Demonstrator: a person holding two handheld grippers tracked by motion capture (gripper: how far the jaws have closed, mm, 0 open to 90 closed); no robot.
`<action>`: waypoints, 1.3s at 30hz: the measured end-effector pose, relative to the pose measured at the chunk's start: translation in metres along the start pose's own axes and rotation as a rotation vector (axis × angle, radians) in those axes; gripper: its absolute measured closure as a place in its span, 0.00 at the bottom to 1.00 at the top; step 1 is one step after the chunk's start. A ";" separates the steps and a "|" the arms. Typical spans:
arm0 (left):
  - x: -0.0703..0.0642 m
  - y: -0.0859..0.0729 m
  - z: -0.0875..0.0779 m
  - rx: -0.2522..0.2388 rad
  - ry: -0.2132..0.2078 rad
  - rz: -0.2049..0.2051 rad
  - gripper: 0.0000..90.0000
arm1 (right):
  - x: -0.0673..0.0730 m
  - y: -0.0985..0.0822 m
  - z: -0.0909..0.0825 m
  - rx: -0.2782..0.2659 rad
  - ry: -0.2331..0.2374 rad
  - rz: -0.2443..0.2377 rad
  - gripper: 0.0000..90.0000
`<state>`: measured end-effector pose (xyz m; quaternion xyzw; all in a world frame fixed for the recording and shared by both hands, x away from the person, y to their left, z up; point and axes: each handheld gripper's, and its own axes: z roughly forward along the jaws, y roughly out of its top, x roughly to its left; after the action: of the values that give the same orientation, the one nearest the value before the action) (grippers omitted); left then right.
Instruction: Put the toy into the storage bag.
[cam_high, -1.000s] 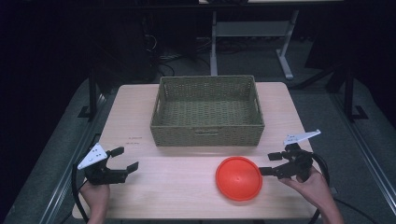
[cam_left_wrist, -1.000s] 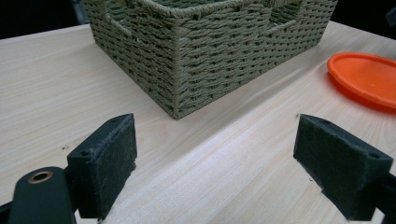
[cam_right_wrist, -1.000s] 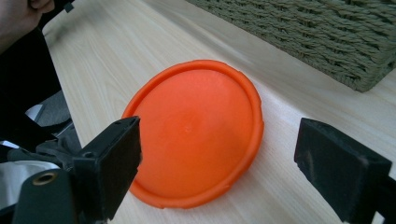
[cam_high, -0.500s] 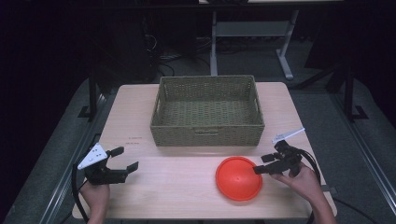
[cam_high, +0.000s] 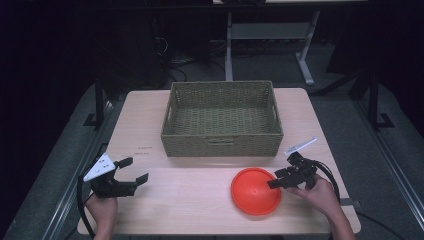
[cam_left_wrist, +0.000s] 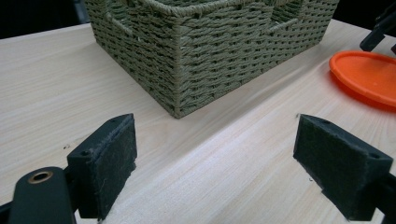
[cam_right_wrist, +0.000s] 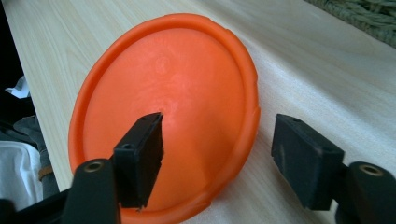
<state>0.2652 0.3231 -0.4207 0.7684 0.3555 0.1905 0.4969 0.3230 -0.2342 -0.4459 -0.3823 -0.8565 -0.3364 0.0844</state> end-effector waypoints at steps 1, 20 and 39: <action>0.000 0.000 0.000 0.000 0.002 0.001 0.14 | 0.000 0.000 0.001 0.000 -0.001 -0.002 0.40; -0.001 0.000 0.001 0.002 0.000 0.004 0.14 | -0.003 -0.009 0.007 0.007 0.001 -0.010 0.56; -0.002 0.001 0.001 -0.001 0.000 0.005 0.14 | -0.005 -0.003 0.004 -0.058 0.036 0.029 0.84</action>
<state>0.2651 0.3209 -0.4205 0.7690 0.3532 0.1920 0.4970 0.3245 -0.2360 -0.4522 -0.3911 -0.8390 -0.3666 0.0934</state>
